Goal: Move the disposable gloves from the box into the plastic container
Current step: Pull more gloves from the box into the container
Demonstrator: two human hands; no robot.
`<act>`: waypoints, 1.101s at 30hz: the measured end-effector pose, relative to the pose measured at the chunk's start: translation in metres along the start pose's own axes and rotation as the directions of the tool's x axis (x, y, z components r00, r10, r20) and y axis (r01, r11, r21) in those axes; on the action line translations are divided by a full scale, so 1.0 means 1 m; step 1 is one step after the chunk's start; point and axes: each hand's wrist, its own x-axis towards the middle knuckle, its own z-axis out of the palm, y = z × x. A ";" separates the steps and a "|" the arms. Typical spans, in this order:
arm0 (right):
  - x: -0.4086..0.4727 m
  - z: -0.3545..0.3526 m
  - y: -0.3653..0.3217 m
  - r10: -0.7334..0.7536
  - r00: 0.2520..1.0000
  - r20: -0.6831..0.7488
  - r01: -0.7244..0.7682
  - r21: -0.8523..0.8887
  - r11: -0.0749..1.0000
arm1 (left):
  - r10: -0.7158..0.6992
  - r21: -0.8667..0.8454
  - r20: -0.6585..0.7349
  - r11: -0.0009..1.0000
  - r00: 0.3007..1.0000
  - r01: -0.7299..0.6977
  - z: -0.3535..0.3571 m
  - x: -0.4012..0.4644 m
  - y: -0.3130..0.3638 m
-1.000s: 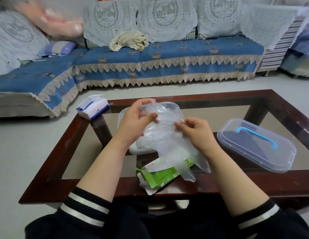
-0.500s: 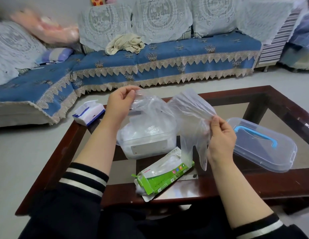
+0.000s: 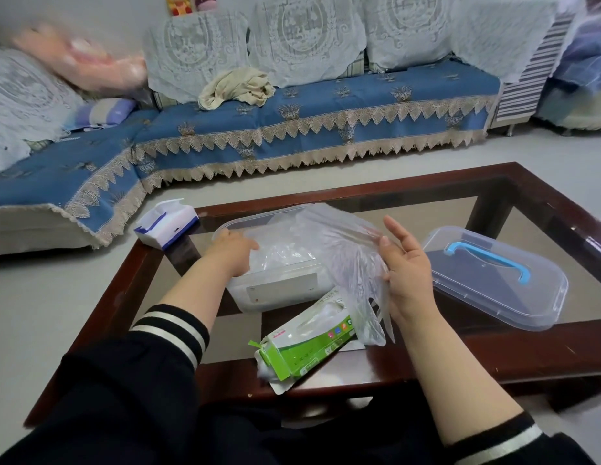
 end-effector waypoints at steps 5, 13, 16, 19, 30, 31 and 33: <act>0.000 0.008 -0.006 -0.010 0.993 0.118 0.010 -0.002 1.000 | -0.113 -0.205 -0.267 0.977 0.957 0.058 -0.024 -0.010 0.001; 0.039 0.062 -0.031 -0.048 0.901 0.432 0.238 -0.398 0.886 | 0.171 -0.996 -0.046 0.072 0.984 -0.059 -0.070 -0.051 0.012; 0.058 0.085 -0.034 -0.029 0.841 0.540 0.370 -0.536 0.759 | 0.086 -0.980 -0.184 0.060 0.979 -0.189 -0.070 -0.044 -0.001; 0.076 0.105 -0.032 0.099 0.749 0.655 0.519 -0.673 0.527 | -0.101 -0.955 -0.252 0.187 0.962 -0.231 -0.061 -0.033 -0.008; 0.076 0.125 0.020 0.378 0.673 0.636 0.738 -0.616 -0.276 | -0.133 -0.431 -0.236 0.902 0.962 0.019 -0.013 0.004 -0.018; 0.079 0.124 0.027 0.444 0.688 0.574 0.717 -0.632 -0.293 | -0.112 -0.333 -0.234 0.942 0.966 0.029 -0.011 0.004 -0.017; 0.088 0.124 0.039 0.544 0.689 0.478 0.695 -0.649 -0.310 | -0.057 -0.075 -0.229 0.996 0.972 0.041 -0.006 0.005 -0.014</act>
